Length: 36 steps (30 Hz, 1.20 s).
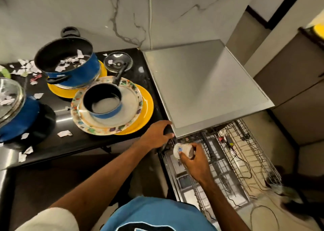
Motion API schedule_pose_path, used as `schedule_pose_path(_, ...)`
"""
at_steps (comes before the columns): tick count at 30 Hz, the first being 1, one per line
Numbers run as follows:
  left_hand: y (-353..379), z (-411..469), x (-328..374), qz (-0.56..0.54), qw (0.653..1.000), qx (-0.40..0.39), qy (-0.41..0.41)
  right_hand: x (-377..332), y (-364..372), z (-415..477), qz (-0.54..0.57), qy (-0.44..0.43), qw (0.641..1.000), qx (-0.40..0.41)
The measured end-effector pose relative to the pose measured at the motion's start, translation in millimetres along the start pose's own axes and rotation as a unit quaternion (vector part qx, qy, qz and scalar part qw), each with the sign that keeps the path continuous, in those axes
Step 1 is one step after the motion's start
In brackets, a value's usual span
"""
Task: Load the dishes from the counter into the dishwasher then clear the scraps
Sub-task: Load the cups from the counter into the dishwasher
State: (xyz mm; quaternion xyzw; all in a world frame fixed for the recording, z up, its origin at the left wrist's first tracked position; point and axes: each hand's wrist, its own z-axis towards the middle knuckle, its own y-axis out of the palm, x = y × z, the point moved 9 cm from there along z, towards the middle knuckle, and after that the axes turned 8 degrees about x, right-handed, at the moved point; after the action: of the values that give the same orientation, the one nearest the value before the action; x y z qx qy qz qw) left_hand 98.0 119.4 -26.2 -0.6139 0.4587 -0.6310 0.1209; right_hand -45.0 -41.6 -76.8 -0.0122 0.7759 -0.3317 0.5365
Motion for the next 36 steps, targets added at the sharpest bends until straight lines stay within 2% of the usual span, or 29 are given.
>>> schedule_pose_path(4,42,30,25,0.104,0.993,-0.047,0.026,57,-17,6,-0.018,0.06,0.998,-0.024)
schedule_pose_path(8,76,49,20,0.224,0.971,-0.08,0.003,108,-30,17,-0.101,0.096,0.99,-0.031)
schedule_pose_path(13,84,50,29,0.35,0.935,-0.05,-0.001,168,-32,28,-0.156,0.146,0.974,-0.073)
schedule_pose_path(19,75,60,49,0.431,0.9,-0.068,0.002,220,-20,37,-0.191,0.183,0.959,-0.103)
schedule_pose_path(24,75,65,57,0.458,0.886,-0.079,0.0,242,4,33,-0.207,0.206,0.947,-0.131)
schedule_pose_path(28,77,65,57,0.444,0.893,-0.072,0.001,261,22,35,-0.208,0.24,0.939,-0.129)
schedule_pose_path(36,80,64,54,0.437,0.898,-0.051,-0.005,303,54,50,-0.238,0.244,0.93,-0.14)
